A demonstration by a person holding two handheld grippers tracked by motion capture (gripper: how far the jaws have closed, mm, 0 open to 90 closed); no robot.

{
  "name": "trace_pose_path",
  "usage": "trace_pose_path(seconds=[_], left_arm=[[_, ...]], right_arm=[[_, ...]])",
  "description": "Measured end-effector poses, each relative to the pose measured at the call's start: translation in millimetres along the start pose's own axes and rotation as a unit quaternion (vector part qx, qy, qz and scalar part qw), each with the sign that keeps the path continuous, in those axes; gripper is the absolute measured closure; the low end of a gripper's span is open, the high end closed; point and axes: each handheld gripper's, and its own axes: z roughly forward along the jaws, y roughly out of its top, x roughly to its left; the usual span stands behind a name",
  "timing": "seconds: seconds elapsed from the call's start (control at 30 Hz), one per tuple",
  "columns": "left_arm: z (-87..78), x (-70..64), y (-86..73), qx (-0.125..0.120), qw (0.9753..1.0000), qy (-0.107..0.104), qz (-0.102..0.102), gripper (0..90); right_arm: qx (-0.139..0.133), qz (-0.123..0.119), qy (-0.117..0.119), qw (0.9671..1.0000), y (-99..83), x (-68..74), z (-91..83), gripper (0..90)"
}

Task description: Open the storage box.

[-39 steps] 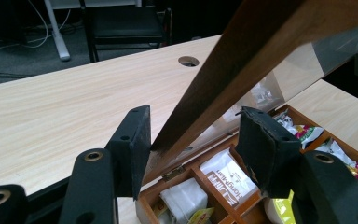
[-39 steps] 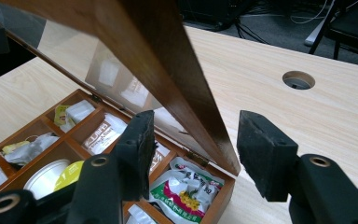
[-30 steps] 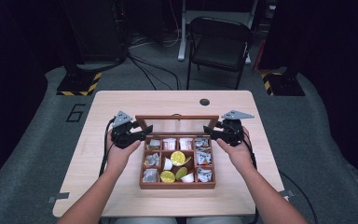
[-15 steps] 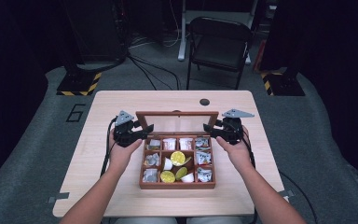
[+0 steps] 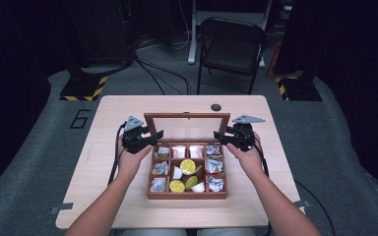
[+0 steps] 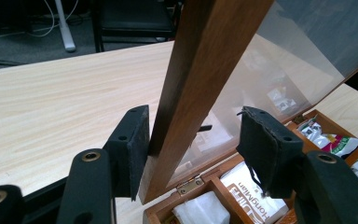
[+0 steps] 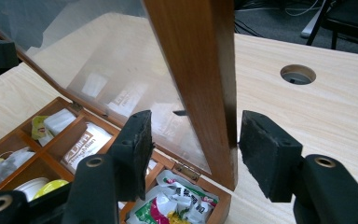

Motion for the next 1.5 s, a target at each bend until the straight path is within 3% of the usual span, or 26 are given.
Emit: trace_pose_path(seconds=[0.2,0.63,0.73,1.1,1.5], left_arm=[[6.3,0.7,-2.9,0.003,1.0000,0.000,-0.009,41.8],[17.7,2.8,-15.2,0.006,0.9995,0.002,-0.030,39.2],[20.0,4.6,-16.3,0.013,0.9997,0.004,-0.022,39.2],[28.4,6.3,-21.0,0.020,0.9993,0.003,-0.030,38.5],[34.9,9.3,-23.3,0.021,0.9992,0.006,-0.035,38.5]], right_arm=[[0.003,-0.004,-0.006,1.0000,-2.9,0.5,8.2,43.2],[0.009,0.013,-0.016,0.9998,-15.5,-1.8,22.9,42.6],[0.007,0.011,-0.017,0.9998,-16.1,-2.1,24.7,42.4],[0.018,0.016,-0.017,0.9996,-18.7,-3.6,32.7,41.4],[0.011,-0.001,-0.035,0.9993,-18.6,-2.9,37.1,44.1]])
